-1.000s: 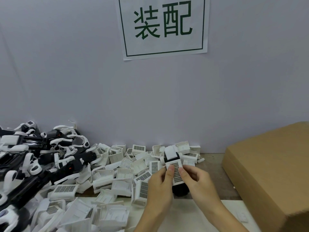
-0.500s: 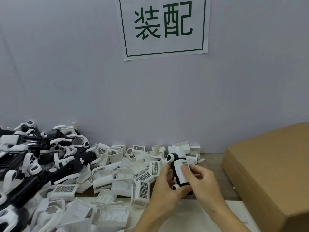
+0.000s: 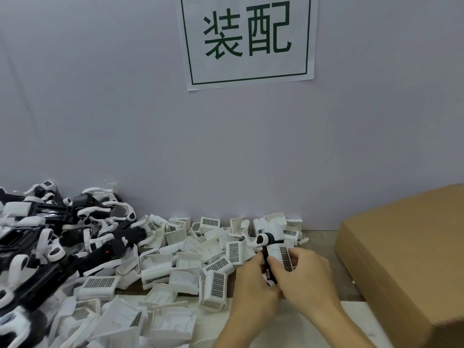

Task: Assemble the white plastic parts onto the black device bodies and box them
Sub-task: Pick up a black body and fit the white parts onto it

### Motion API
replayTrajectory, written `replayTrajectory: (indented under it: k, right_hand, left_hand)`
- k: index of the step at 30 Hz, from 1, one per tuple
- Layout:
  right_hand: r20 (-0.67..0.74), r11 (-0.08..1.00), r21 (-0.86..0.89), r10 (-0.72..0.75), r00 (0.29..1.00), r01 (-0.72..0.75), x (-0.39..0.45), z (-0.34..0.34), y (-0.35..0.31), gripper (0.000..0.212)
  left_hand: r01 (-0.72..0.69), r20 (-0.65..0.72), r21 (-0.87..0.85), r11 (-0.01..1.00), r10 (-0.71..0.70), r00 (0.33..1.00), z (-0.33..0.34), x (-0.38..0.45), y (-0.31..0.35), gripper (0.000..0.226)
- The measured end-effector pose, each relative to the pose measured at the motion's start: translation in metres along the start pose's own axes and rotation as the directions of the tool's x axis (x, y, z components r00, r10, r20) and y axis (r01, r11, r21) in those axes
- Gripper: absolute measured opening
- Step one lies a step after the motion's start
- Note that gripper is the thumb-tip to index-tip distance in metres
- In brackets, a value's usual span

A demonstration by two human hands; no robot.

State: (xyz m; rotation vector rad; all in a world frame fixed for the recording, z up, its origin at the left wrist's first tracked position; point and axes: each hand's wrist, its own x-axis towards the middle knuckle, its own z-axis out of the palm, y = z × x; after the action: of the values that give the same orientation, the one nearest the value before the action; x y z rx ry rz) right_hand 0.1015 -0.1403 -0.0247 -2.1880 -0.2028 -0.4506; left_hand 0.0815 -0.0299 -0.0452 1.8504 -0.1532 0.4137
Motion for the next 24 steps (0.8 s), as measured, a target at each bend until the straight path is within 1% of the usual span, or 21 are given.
replayTrajectory:
  k: [1, 2, 3, 5, 6, 7, 8, 10, 11, 12, 13, 14, 16, 17, 18, 19, 20, 22, 23, 24]
  right_hand:
    - [-0.027, 0.997, -0.075, -0.017, 0.999, 0.015, -0.002, 0.004, -0.003, 0.025]
    - [-0.016, 0.995, -0.098, -0.028, 0.999, 0.026, -0.003, 0.005, -0.005, 0.026]
    - [0.030, 0.998, -0.054, -0.023, 0.999, 0.024, -0.001, 0.001, -0.003, 0.024]
    - [0.161, 0.986, 0.161, 0.011, 0.987, -0.037, 0.005, -0.014, 0.002, 0.016]
    - [0.204, 0.962, 0.259, 0.030, 0.979, -0.083, 0.005, -0.020, 0.003, 0.011]
    - [0.202, 0.952, 0.288, 0.049, 0.978, -0.108, 0.004, -0.021, 0.004, 0.008]
    - [0.157, 0.964, 0.248, 0.059, 0.986, -0.097, 0.002, -0.016, 0.005, 0.008]
    - [0.029, 0.999, 0.027, 0.023, 0.999, -0.023, -0.003, -0.001, -0.001, 0.017]
    - [-0.006, 0.998, -0.057, -0.012, 1.000, 0.012, -0.005, 0.004, -0.006, 0.019]
    - [-0.005, 0.997, -0.073, -0.031, 0.999, 0.031, -0.005, 0.005, -0.007, 0.019]
    - [0.033, 0.999, -0.024, -0.031, 0.999, 0.032, -0.003, 0.003, -0.005, 0.017]
    - [0.091, 0.997, 0.074, -0.019, 0.996, 0.012, 0.001, -0.004, -0.001, 0.013]
    - [0.215, 0.957, 0.282, 0.006, 0.977, -0.068, 0.004, -0.019, 0.004, 0.002]
    - [0.235, 0.937, 0.336, 0.019, 0.972, -0.100, 0.003, -0.022, 0.006, 0.004]
    - [0.216, 0.930, 0.349, 0.040, 0.976, -0.115, 0.002, -0.020, 0.007, 0.008]
    - [0.166, 0.943, 0.311, 0.069, 0.984, -0.118, 0.002, -0.014, 0.007, 0.010]
    - [0.100, 0.964, 0.239, 0.092, 0.991, -0.114, 0.001, -0.007, 0.005, 0.012]
    - [-0.001, 0.994, 0.071, 0.079, 0.997, -0.079, -0.002, 0.003, 0.000, 0.015]
    - [-0.005, 0.998, 0.048, 0.051, 0.999, -0.051, -0.002, 0.004, -0.001, 0.016]
    - [0.024, 0.998, 0.063, 0.027, 0.999, -0.028, -0.001, 0.003, 0.001, 0.014]
  left_hand:
    - [-0.004, -0.014, 0.024, 1.000, 0.004, 1.000, -0.001, 0.000, -0.001, 0.047]
    - [-0.003, -0.024, 0.035, 0.999, 0.004, 1.000, -0.002, 0.000, -0.002, 0.046]
    - [0.006, -0.023, 0.017, 1.000, -0.005, 1.000, -0.003, 0.001, -0.003, 0.046]
    - [0.012, 0.002, 0.012, 1.000, -0.012, 1.000, -0.003, 0.000, -0.003, 0.046]
    - [0.007, 0.005, 0.033, 0.999, -0.007, 1.000, -0.001, 0.000, -0.002, 0.045]
    - [0.006, 0.004, 0.032, 0.999, -0.006, 1.000, 0.000, 0.000, 0.000, 0.044]
    - [0.008, -0.012, 0.025, 1.000, -0.007, 1.000, 0.002, 0.000, 0.000, 0.043]
    - [0.017, -0.046, 0.018, 1.000, -0.016, 0.999, 0.002, 0.000, -0.002, 0.042]
    - [0.027, -0.051, 0.004, 1.000, -0.027, 0.998, 0.000, 0.000, -0.003, 0.043]
    - [0.038, -0.042, -0.020, 0.999, -0.038, 0.998, -0.002, -0.001, -0.003, 0.045]
    - [0.048, -0.026, -0.037, 0.998, -0.049, 0.998, -0.005, -0.001, -0.003, 0.046]
    - [0.045, -0.014, -0.040, 0.998, -0.045, 0.999, -0.007, -0.001, -0.002, 0.046]
    - [0.023, 0.013, -0.009, 1.000, -0.023, 1.000, -0.007, -0.001, -0.001, 0.046]
    - [0.017, 0.011, 0.000, 1.000, -0.017, 1.000, -0.005, -0.002, 0.000, 0.046]
    - [0.014, -0.002, 0.012, 1.000, -0.014, 1.000, -0.003, -0.002, 0.001, 0.045]
    - [0.013, -0.019, 0.037, 0.999, -0.012, 1.000, -0.002, -0.002, 0.001, 0.044]
    - [0.017, -0.031, 0.059, 0.998, -0.015, 0.999, -0.001, -0.002, 0.002, 0.043]
    - [0.043, -0.042, 0.042, 0.998, -0.041, 0.998, -0.002, -0.003, 0.003, 0.045]
    - [0.055, -0.038, 0.022, 0.998, -0.054, 0.998, -0.003, -0.003, 0.003, 0.046]
    - [0.058, -0.030, 0.003, 0.998, -0.058, 0.998, -0.005, -0.003, 0.002, 0.047]
